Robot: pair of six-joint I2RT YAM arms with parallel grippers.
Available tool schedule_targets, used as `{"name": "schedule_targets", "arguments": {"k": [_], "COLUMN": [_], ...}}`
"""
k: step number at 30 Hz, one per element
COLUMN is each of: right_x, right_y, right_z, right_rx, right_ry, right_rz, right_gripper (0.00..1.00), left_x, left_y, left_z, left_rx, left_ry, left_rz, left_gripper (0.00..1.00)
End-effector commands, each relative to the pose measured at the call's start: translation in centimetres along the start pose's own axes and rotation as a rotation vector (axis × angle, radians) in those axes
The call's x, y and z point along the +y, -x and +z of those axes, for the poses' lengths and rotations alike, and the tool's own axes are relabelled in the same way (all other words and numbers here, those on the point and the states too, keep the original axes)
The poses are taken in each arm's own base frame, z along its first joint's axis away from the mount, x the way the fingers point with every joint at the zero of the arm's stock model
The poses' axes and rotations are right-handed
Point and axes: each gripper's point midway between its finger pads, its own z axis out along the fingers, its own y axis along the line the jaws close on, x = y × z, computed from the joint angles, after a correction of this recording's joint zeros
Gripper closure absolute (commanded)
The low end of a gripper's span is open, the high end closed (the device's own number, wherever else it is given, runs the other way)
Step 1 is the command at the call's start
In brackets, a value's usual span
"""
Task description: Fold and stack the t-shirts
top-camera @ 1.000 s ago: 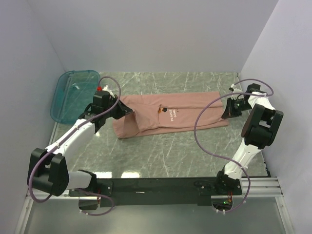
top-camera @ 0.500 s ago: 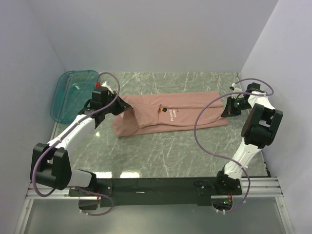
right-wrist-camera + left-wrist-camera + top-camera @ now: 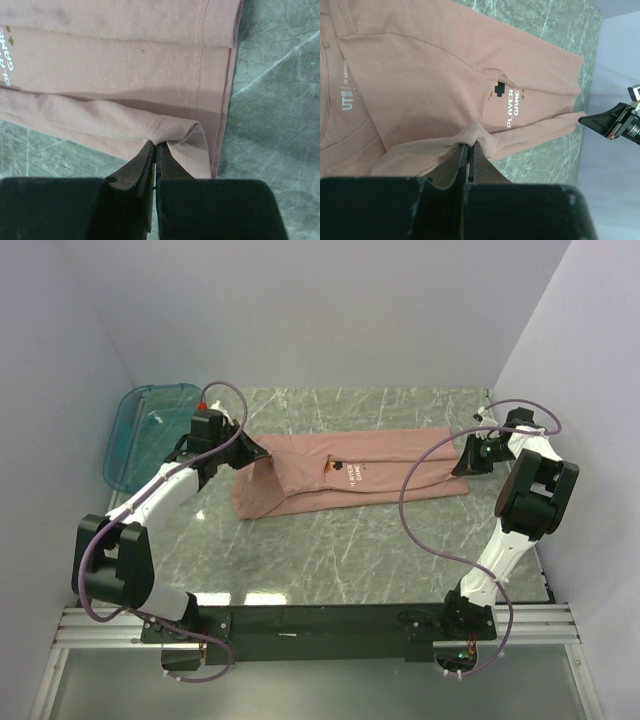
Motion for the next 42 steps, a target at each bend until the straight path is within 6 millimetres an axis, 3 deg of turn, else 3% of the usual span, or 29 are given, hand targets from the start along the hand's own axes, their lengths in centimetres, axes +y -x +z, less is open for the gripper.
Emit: {"name": "schedule_targets", "arguments": {"k": [1,16,29,42], "right_x": [0.2,0.3,-0.2,-0.7], "right_y": [1.9,2.7,2.8,2.5], "right_z": [-0.6,-0.5,-0.5,-0.1], "right_rx": [-0.059,-0.089,-0.105,-0.098], "right_ry": [-0.005,-0.002,-0.028,-0.042], "right_rz": [-0.023,-0.007,0.017,0.037], "right_gripper": [1.0,1.0,1.0,0.98], "left_x": [-2.6,-2.7,-2.1,-2.9], "left_y": [2.5,2.9,3.9,4.7], "left_z": [-0.3,1.3,4.3,4.7], "left_rx": [-0.049,-0.021,0.026,0.022], "left_ry": [-0.072,-0.072,-0.033,-0.066], "left_rz": [0.044,0.065,0.101,0.111], "left_gripper": [1.0,1.0,1.0,1.0]}}
